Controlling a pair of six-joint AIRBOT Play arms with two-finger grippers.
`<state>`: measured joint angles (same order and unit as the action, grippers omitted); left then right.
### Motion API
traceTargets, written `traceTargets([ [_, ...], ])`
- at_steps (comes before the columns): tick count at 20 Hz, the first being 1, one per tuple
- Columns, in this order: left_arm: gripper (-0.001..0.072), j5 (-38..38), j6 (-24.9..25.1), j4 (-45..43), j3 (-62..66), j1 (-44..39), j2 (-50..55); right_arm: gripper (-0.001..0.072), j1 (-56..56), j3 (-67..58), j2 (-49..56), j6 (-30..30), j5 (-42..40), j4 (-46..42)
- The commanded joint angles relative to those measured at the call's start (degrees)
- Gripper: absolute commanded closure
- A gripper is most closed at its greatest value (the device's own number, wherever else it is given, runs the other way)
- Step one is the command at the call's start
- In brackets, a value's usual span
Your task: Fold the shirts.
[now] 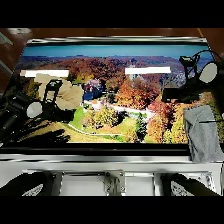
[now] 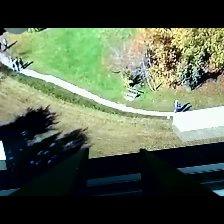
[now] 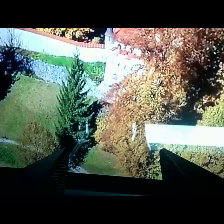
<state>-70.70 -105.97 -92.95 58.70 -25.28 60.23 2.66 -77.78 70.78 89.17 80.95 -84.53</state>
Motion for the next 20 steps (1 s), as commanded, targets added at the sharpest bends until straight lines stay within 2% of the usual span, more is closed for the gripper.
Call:
traceTargets([
  [1, 0.0317, 0.00, 0.02, 0.00, -0.02, -0.04, 0.02, 0.0018, 0.00, -0.07, 0.00, 0.02, 0.02, 0.00],
  [16, 0.0317, 0.00, 0.02, 0.00, -0.02, -0.04, 0.09, 0.0018, 0.00, -0.07, 0.00, 0.66, -2.82, 0.66],
  [17, 0.0316, 0.66, -0.02, 0.04, -0.04, -0.04, 0.11, 0.0018, 0.00, -0.07, 0.00, 0.66, -3.34, 0.59],
  [20, 0.0317, 9.31, -0.44, 1.29, -0.15, -0.04, 1.90, 0.0018, 0.00, -0.07, 0.00, 0.66, -5.11, 0.22],
])
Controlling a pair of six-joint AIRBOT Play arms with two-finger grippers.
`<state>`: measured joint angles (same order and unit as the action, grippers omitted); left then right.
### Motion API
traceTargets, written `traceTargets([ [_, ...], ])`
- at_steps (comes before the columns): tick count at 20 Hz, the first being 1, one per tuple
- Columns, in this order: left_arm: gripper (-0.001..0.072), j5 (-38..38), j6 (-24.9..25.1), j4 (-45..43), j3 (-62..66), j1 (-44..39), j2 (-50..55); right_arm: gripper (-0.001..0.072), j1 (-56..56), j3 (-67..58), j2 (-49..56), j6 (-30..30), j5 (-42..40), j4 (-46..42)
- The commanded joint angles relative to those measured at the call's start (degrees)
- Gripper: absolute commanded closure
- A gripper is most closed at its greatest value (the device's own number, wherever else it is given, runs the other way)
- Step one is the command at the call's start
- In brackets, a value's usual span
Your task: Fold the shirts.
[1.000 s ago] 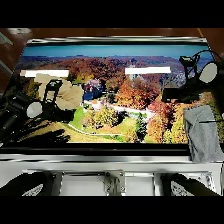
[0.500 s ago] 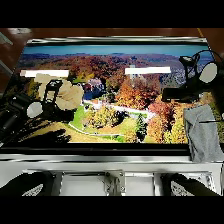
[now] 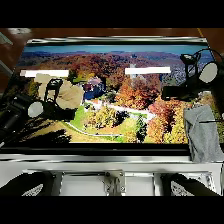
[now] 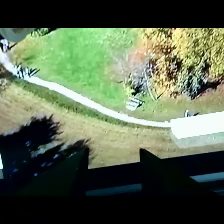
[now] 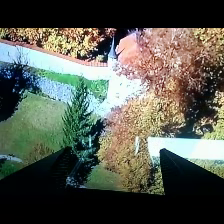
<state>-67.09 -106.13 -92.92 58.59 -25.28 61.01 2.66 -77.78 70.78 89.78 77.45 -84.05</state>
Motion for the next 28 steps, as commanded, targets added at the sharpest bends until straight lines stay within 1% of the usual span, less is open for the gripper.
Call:
traceTargets([
  [1, 0.0317, 7.08, -0.26, 2.73, -0.04, -0.17, 1.95, 0.0018, 0.00, -0.07, 0.00, 0.04, -1.57, -0.24],
  [2, 0.0316, 8.39, -0.20, 3.63, -0.02, -0.24, 2.80, 0.0018, 0.02, -0.07, 0.00, 0.04, -1.01, -0.17],
  [4, 0.0315, 8.20, 1.42, 3.34, -0.02, -0.02, 3.91, 0.0018, 0.02, -0.07, 0.00, 0.04, 1.60, -0.07],
  [5, 0.0299, 8.41, 1.88, 1.68, -0.02, 0.22, 4.17, 0.0019, 0.02, -0.07, 0.00, 0.07, 2.19, -0.07],
  [6, 0.0094, 9.20, 0.81, -1.42, 0.15, 1.05, 4.61, 0.0018, 0.02, -0.07, 0.00, 0.07, 2.32, -0.04],
  [7, 0.0028, 9.05, -2.69, -4.63, 1.07, 3.19, 5.53, 0.0019, 0.02, -0.07, 0.00, 0.09, 2.27, -0.04],
  [8, 0.0001, 8.87, -3.02, -6.08, 2.99, 7.23, 7.19, 0.0019, 0.02, -0.07, 0.00, 0.20, 2.19, -0.04],
  [10, 0.0000, 9.57, -1.60, -4.76, 9.62, 17.44, 12.11, 0.0019, 0.02, -0.07, 0.00, 1.60, 1.38, 0.00],
  [11, 0.0000, 9.42, 0.24, -1.05, 14.47, 22.38, 15.72, 0.0019, 0.02, -0.07, 0.00, 2.25, 0.72, 0.00],
  [13, -0.0001, 8.63, 2.19, 5.84, 23.76, 29.46, 23.32, 0.0019, 0.02, -0.07, 0.00, 2.38, 0.07, -0.09],
  [14, -0.0001, 6.71, 2.19, 6.71, 28.28, 31.69, 27.50, 0.0019, 0.00, -0.07, 0.00, 2.36, 0.07, -0.48],
  [16, -0.0002, 1.11, 3.72, 7.08, 35.78, 34.07, 35.43, 0.0019, 0.02, -0.07, 0.00, 2.38, 0.02, -0.61],
  [18, -0.0005, -3.37, 5.49, 7.15, 41.29, 34.58, 42.49, 0.0019, 0.02, -0.07, 0.00, 2.64, 0.07, -0.48],
  [20, -0.0006, -3.72, 7.76, 10.99, 43.36, 34.40, 46.80, 0.0019, 0.02, -0.07, 0.00, 3.23, 0.09, -0.44],
  [22, -0.0006, -1.90, 8.00, 14.93, 43.43, 34.18, 49.35, 0.0019, 0.02, -0.07, 0.00, 4.00, 0.09, -0.44],
  [25, 0.0002, -2.54, 7.96, 17.11, 43.43, 34.14, 51.69, 0.0019, 0.02, -0.07, 0.00, 4.31, 0.11, -0.28],
  [26, 0.0131, -3.21, 7.93, 17.14, 43.43, 34.12, 51.91, 0.0019, 0.02, -0.07, 0.00, 4.31, 0.09, -0.31],
  [27, 0.0586, -4.15, 8.00, 17.18, 43.45, 34.14, 51.80, 0.0019, 0.02, -0.07, 0.00, 4.31, 0.13, -0.28],
  [28, 0.0671, -5.18, 9.42, 17.73, 43.58, 34.12, 51.32, 0.0019, 0.02, -0.07, 0.00, 4.26, 0.52, 0.63],
])
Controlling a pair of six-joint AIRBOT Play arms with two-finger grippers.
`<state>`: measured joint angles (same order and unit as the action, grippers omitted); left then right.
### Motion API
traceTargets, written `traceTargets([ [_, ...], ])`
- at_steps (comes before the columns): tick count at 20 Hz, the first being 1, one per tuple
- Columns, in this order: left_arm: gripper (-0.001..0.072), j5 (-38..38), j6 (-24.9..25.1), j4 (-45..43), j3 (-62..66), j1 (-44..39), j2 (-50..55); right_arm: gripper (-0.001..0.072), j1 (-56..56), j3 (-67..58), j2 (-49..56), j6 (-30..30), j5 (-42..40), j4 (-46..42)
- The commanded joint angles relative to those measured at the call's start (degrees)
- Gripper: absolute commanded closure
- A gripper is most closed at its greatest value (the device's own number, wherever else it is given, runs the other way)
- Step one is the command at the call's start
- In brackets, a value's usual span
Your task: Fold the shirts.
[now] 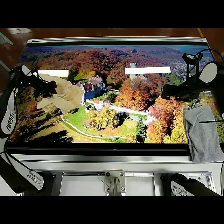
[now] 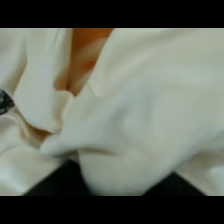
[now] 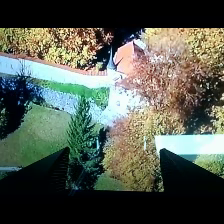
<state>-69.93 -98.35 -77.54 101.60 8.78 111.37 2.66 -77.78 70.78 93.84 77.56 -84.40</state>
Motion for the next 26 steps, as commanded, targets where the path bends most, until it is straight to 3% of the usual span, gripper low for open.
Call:
traceTargets([
  [1, 0.0672, -2.58, 3.65, 4.07, 0.59, -0.02, -0.02, 0.0019, 0.02, -0.07, 0.00, 0.15, 0.79, 2.23],
  [4, 0.0672, -2.12, 9.44, 7.82, 1.03, -1.55, -7.28, 0.0019, 0.00, -0.07, 0.00, -1.84, -1.55, 2.21],
  [7, 0.0672, -1.90, 12.90, 8.92, 1.66, -5.35, -19.41, 0.0019, 0.02, -0.13, -0.66, -6.47, 2.67, 1.99],
  [11, 0.0672, 0.35, 12.76, 10.75, 1.66, -13.84, -36.24, 0.0020, 0.00, -1.55, -6.25, -7.98, 6.71, -0.83],
  [14, 0.0672, 2.49, 9.14, 10.71, 1.64, -22.88, -44.30, 0.0019, 0.00, -3.19, -12.57, -7.91, 6.64, -1.07],
  [18, 0.0672, 3.50, 5.27, 8.92, 0.11, -35.65, -45.27, 0.0020, 0.00, -4.00, -19.08, -7.04, 8.26, -1.20],
  [21, 0.0672, 5.86, 1.62, 6.47, -7.98, -44.37, -43.10, 0.0020, 0.00, -4.00, -21.07, -7.06, 15.43, -0.85],
  [24, 0.0671, 17.11, -4.00, 8.98, -19.19, -51.47, -39.71, 0.0025, 0.02, -3.98, -21.18, -7.02, 22.82, 0.33],
  [26, 0.0671, 25.03, -3.96, 13.51, -23.17, -55.32, -35.50, 0.0025, 0.02, -3.98, -21.18, -6.97, 23.54, 0.55],
])
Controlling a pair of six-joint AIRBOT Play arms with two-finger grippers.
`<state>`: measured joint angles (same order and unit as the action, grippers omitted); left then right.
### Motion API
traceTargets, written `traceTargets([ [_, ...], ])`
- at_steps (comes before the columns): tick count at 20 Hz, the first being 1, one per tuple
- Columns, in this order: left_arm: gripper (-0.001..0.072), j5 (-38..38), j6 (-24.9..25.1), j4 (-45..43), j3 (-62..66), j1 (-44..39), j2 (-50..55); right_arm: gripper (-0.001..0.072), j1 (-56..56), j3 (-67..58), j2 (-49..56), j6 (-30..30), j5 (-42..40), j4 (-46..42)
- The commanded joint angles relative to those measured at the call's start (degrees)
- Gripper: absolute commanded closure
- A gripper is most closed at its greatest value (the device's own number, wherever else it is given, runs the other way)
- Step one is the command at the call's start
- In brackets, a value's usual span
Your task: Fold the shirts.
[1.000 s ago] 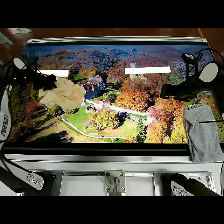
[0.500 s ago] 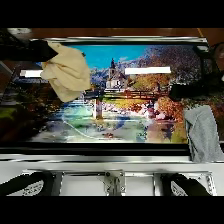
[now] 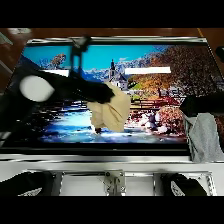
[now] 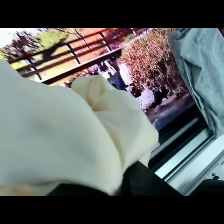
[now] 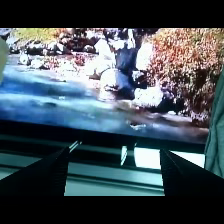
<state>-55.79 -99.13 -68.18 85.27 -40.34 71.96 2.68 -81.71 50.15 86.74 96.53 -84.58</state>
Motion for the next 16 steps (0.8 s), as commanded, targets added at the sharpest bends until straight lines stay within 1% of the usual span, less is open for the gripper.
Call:
traceTargets([
  [1, 0.0672, 11.72, -3.17, 5.38, -7.04, -7.80, 6.91, 0.0025, -0.02, 0.07, -0.55, 0.11, 3.93, 0.59],
  [3, 0.0667, 11.65, -3.17, 6.62, -7.02, -9.84, 12.15, 0.0026, -0.02, 0.07, -0.55, 0.48, 1.97, 0.48],
  [4, 0.0553, 11.67, -3.19, 6.75, -7.02, -9.94, 13.94, 0.0026, -0.02, 0.07, -0.55, 1.11, 0.68, 0.50],
  [5, 0.0247, 11.65, -3.30, 6.75, -7.02, -9.25, 14.95, 0.0026, 0.00, 0.07, -0.42, 1.51, -0.35, 0.52],
  [6, 0.0053, 11.10, -4.48, 6.73, -6.97, -7.67, 15.13, 0.0025, 0.00, 0.11, -0.17, 1.68, -0.72, 0.55],
  [7, 0.0035, 8.79, -4.79, 6.71, -6.40, -4.96, 14.71, 0.0026, -0.02, 0.17, 0.17, 1.68, -0.90, 0.50],
  [8, 0.0036, 5.66, -3.34, 6.67, -5.49, -1.64, 13.97, 0.0026, -0.02, 0.35, 0.55, 1.66, -1.01, 0.48],
  [10, 0.0036, -1.66, 1.73, 6.49, -3.82, 6.84, 11.32, 0.0026, -0.02, 0.55, 1.97, 1.25, -1.03, 0.46],
  [12, 0.0036, -8.98, 4.42, 6.12, -4.22, 16.00, 8.48, 0.0026, -0.02, 0.55, 4.09, -0.24, -1.14, -0.26],
  [14, 0.0035, -16.35, 6.82, 6.08, -7.23, 23.50, 7.28, 0.0026, -0.02, 0.55, 6.78, -1.68, -1.49, -1.70],
  [15, 0.0035, -18.88, 7.45, 6.12, -10.12, 26.32, 7.30, 0.0026, -0.02, 0.55, 8.20, -2.40, -2.10, -2.64],
  [16, 0.0035, -19.26, 7.43, 6.34, -13.90, 28.35, 7.30, 0.0026, -0.02, 0.55, 9.44, -2.86, -2.89, -3.56],
])
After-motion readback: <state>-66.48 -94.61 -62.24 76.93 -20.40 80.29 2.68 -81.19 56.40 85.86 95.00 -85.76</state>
